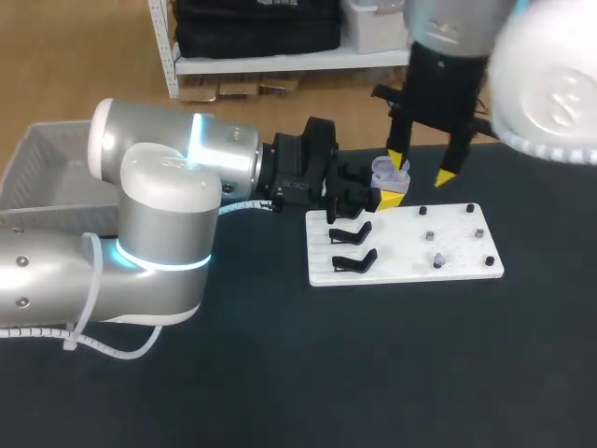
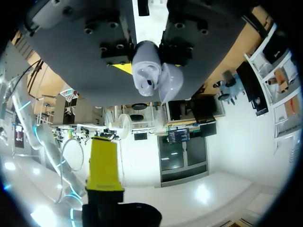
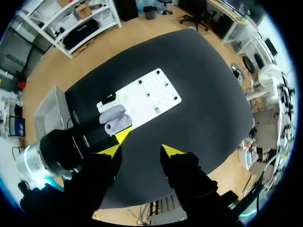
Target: Pick up each earbud case from the left stands, insert the matching earbuds, close the lid, and place the case in the box.
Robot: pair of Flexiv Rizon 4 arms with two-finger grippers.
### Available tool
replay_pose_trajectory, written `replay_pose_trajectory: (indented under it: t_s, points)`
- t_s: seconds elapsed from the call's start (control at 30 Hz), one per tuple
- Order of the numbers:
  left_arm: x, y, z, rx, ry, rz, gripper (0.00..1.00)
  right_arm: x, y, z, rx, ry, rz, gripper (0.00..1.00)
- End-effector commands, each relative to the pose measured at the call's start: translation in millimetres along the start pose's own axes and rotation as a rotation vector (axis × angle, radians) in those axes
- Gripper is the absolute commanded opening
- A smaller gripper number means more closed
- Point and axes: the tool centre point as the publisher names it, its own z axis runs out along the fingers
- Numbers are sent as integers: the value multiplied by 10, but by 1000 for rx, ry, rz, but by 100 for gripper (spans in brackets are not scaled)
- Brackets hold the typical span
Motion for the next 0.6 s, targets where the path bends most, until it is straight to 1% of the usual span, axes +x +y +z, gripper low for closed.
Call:
replay_pose_trajectory:
  t_s: [0.03,0.1,0.13,0.17,0.2,0.23,0.6]
  points:
    - [17,-16,3,-8,-9,4,0,94,-275,6,-186,-15,-34,68]
    - [17,-16,3,-8,-9,4,0,112,-304,23,-189,-4,-42,76]
    - [17,-16,3,-8,-9,4,0,120,-312,32,-189,-3,-45,91]
    - [17,-16,3,-8,-9,4,0,129,-320,44,-190,-2,-48,100]
    - [17,-16,3,-8,-9,4,0,123,-332,72,-188,-4,-47,100]
    - [17,-16,3,-8,-9,4,0,114,-341,95,-173,-31,-34,100]
    - [17,-16,3,-8,-9,4,0,114,-341,95,-173,-31,-34,100]
